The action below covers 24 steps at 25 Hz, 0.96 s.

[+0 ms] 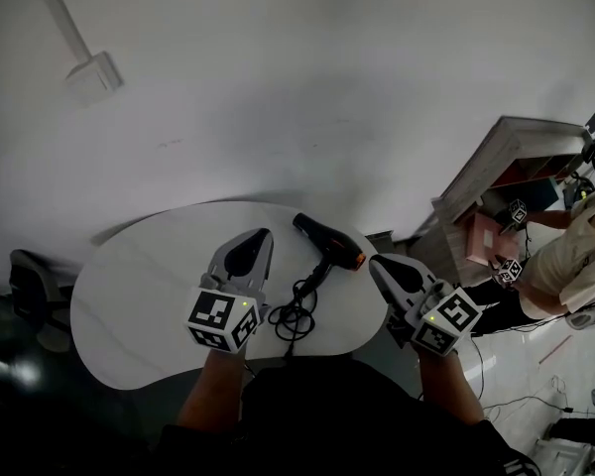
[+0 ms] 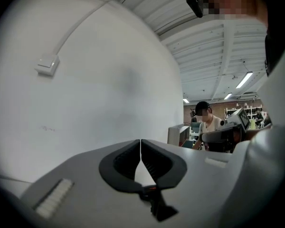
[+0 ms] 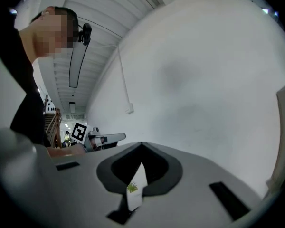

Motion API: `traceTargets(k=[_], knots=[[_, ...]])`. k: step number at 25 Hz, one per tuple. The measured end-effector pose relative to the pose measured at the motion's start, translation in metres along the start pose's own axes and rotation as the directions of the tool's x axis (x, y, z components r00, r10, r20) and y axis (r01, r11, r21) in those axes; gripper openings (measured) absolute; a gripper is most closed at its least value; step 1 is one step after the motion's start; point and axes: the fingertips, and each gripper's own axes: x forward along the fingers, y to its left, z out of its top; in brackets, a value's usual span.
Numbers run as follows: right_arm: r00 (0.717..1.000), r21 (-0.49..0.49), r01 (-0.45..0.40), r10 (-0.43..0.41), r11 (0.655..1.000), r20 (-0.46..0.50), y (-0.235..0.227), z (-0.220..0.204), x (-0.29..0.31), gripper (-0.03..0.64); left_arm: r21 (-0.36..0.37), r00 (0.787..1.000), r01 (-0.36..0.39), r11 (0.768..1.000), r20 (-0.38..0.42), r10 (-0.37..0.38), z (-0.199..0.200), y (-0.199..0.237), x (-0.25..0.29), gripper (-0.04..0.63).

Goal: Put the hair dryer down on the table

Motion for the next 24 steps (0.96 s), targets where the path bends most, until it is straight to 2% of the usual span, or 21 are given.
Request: traceTargets(k=[5,11,15,19,24], knots=[[1.000,-0.059,0.012,-0.013,0.998,-0.026,-0.001,-0.001,-0.003,0.011,-0.007,1.000,-0.012,1.000,-0.001,0.012,0.001,0.004,-0.006,0.018],[0.998,-0.081,0.023,-0.027,0.996,-0.048,-0.002,-0.008,-0.006,0.011,-0.024,0.999,-0.024,0.999,-0.031,0.023,-0.008,0.006,-0.012,0.018],[0.999,-0.056,0.000,-0.002,0.998,-0.034,0.006,-0.006,-0.004,0.011,-0.041,0.999,-0.032,0.999,-0.039,0.030,-0.012,0.007,-0.015,0.018],[0.998,-0.073,0.003,-0.008,0.997,-0.067,0.004,-0.015,-0.007,0.011,-0.068,0.998,-0.041,0.997,-0.046,0.038,-0.015,0.006,-0.016,0.018],[0.999,-0.057,-0.012,0.009,0.998,-0.053,0.008,-0.014,-0.011,0.012,-0.063,0.999,-0.032,0.998,-0.028,0.030,-0.008,-0.002,-0.012,0.018]])
